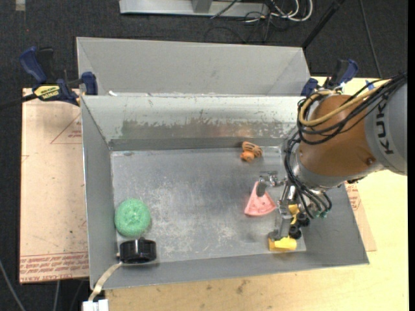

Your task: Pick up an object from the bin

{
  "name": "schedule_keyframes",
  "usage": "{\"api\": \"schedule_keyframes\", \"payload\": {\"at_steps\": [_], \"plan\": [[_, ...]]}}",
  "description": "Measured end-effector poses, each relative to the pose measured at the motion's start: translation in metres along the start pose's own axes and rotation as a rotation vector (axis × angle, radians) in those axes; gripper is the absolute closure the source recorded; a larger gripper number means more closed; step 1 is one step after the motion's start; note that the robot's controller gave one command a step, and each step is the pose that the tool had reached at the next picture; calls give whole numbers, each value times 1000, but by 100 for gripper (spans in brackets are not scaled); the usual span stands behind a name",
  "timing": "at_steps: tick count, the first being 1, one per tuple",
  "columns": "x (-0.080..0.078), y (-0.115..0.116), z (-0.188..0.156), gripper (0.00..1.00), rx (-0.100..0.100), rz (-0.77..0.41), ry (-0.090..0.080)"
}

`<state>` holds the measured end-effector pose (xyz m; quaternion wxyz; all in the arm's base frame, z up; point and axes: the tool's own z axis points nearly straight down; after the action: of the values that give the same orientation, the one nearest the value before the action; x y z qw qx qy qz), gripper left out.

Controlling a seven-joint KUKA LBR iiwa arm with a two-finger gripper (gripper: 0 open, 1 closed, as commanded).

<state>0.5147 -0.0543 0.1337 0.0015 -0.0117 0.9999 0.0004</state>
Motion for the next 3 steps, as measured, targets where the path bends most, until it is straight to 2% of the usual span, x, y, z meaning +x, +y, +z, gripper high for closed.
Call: {"api": "schedule_keyframes", "payload": {"at_steps": [1, 2, 3], "plan": [[-9, 6, 11, 0, 1, -79, 3], [-8, -8, 64, 100, 0, 213, 2], [-8, -8, 64, 100, 0, 213, 2]]}}
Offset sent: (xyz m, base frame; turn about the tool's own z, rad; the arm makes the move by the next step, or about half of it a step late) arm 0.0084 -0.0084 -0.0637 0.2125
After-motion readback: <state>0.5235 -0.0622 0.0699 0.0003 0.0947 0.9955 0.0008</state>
